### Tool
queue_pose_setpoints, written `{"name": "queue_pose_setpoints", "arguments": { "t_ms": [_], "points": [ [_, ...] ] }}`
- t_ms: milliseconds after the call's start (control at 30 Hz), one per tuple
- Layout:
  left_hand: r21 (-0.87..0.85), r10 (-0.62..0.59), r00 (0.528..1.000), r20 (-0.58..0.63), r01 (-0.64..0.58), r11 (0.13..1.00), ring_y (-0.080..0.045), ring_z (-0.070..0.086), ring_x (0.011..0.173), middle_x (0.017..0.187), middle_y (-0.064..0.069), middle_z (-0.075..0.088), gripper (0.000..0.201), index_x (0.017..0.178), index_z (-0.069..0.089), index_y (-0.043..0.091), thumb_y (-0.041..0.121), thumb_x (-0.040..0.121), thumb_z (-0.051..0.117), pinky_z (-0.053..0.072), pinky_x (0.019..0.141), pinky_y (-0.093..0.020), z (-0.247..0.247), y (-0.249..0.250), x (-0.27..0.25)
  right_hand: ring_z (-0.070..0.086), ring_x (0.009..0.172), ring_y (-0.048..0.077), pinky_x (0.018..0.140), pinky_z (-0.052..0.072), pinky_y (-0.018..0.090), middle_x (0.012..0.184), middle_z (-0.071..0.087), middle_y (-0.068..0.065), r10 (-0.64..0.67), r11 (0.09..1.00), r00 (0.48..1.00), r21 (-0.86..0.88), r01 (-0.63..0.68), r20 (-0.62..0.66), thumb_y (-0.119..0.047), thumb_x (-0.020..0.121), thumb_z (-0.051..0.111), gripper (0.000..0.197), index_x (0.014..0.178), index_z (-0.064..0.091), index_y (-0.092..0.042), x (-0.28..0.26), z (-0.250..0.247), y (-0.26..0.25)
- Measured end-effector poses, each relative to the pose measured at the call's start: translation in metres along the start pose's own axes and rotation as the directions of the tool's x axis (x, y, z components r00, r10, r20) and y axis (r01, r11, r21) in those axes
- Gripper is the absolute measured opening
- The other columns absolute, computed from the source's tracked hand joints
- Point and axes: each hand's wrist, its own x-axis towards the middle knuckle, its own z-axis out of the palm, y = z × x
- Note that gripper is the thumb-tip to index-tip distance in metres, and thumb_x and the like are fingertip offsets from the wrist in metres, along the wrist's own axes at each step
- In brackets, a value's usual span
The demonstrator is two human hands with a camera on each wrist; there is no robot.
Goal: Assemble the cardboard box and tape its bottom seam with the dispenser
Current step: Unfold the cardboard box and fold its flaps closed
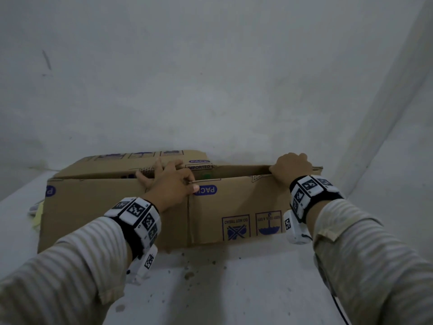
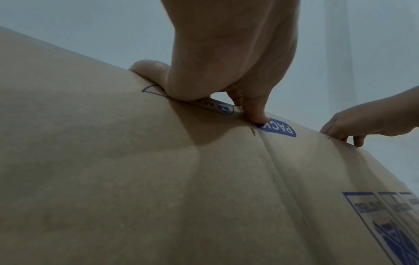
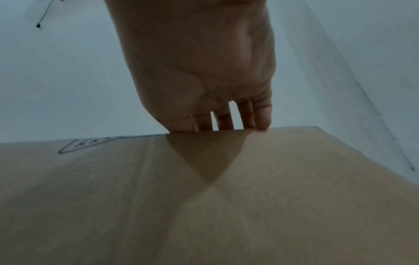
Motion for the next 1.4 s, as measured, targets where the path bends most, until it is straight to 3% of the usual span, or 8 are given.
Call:
{"name": "queue_pose_setpoints", "arguments": {
  "t_ms": [167,367,567,667,800,1067,1267,1400],
  "points": [
    [0.044,0.019,1.000,-0.007,-0.019,0.999,-0.026,-0.008,0.148,0.153,0.013,0.024,0.017,0.066,0.058,0.040,0.046,0.081,0.064,-0.019,0.106,-0.066,-0.012,-0.001,-0.020,0.047,0.103,0.032,0.079,0.040,0.037,0.087,0.046,0.008,-0.054,0.995,0.991,-0.092,0.044,-0.120,-0.031,0.092,0.044,0.032,0.068,0.048,-0.010,-0.019,-0.005,-0.001],
    [0.005,0.133,0.990,0.037,-0.133,0.991,-0.023,-0.011,0.148,0.153,0.013,0.023,0.019,0.067,0.058,0.034,0.040,0.084,0.064,-0.023,0.107,-0.060,-0.030,-0.010,-0.037,0.051,0.067,0.027,0.062,0.043,0.031,0.059,0.047,0.005,0.011,0.996,0.997,-0.085,-0.018,-0.080,-0.024,0.091,0.050,0.040,0.053,0.045,-0.010,-0.036,-0.014,-0.008],
    [-0.023,0.181,0.980,0.081,-0.180,0.983,-0.023,-0.007,0.148,0.154,0.012,0.022,0.022,0.064,0.055,0.037,0.035,0.082,0.067,-0.010,0.114,-0.057,-0.047,-0.042,-0.049,0.043,0.050,0.018,0.046,0.034,0.026,0.057,0.047,0.005,0.055,0.994,0.998,-0.097,-0.052,0.028,-0.019,0.093,0.052,0.042,0.054,0.045,-0.008,-0.061,-0.024,-0.021],
    [-0.040,0.156,0.984,0.086,-0.153,0.987,-0.025,-0.002,0.148,0.155,0.010,0.022,0.023,0.063,0.054,0.040,0.035,0.082,0.068,0.001,0.117,-0.053,-0.050,-0.066,-0.053,0.040,0.048,0.016,0.044,0.032,0.025,0.055,0.044,0.004,0.043,0.988,0.995,-0.151,-0.028,0.093,-0.012,0.093,0.052,0.043,0.052,0.043,-0.008,-0.078,-0.028,-0.029],
    [-0.105,0.140,0.988,0.066,-0.133,0.986,-0.027,-0.002,0.148,0.156,0.010,0.019,0.022,0.062,0.057,0.039,0.036,0.081,0.069,0.006,0.117,-0.055,-0.053,-0.087,-0.055,0.044,0.051,0.015,0.058,0.042,0.029,0.058,0.049,0.003,0.074,0.962,0.988,-0.270,-0.036,0.132,-0.015,0.093,0.050,0.039,0.055,0.046,-0.009,-0.108,-0.030,-0.031],
    [-0.198,0.181,0.983,0.018,-0.174,0.965,-0.029,0.012,0.146,0.156,-0.006,0.019,0.029,0.060,0.053,0.038,0.028,0.081,0.070,0.027,0.113,-0.051,-0.066,-0.104,-0.073,0.055,0.068,0.022,0.066,0.045,0.029,0.061,0.047,0.003,0.178,0.952,0.983,-0.262,-0.160,0.048,-0.020,0.096,0.044,0.039,0.058,0.045,-0.011,-0.158,-0.016,-0.033],
    [-0.180,0.223,0.974,0.048,-0.212,0.961,-0.024,0.013,0.147,0.155,-0.011,0.020,0.011,0.077,0.060,0.019,0.020,0.085,0.067,0.032,0.109,-0.038,-0.085,-0.124,-0.092,0.054,0.063,0.022,0.062,0.045,0.029,0.060,0.048,0.004,0.193,0.960,0.980,-0.215,-0.180,0.040,-0.019,0.096,0.045,0.040,0.057,0.045,-0.010,-0.180,-0.015,-0.041],
    [-0.146,0.215,0.973,0.082,-0.201,0.969,-0.025,0.011,0.148,0.154,-0.013,0.021,0.009,0.082,0.055,0.023,0.026,0.089,0.061,0.031,0.113,-0.043,-0.086,-0.133,-0.098,0.041,0.049,0.015,0.048,0.035,0.025,0.056,0.044,0.004,0.171,0.965,0.979,-0.220,-0.144,0.108,-0.016,0.095,0.048,0.044,0.052,0.042,-0.008,-0.192,-0.028,-0.050]
  ]
}}
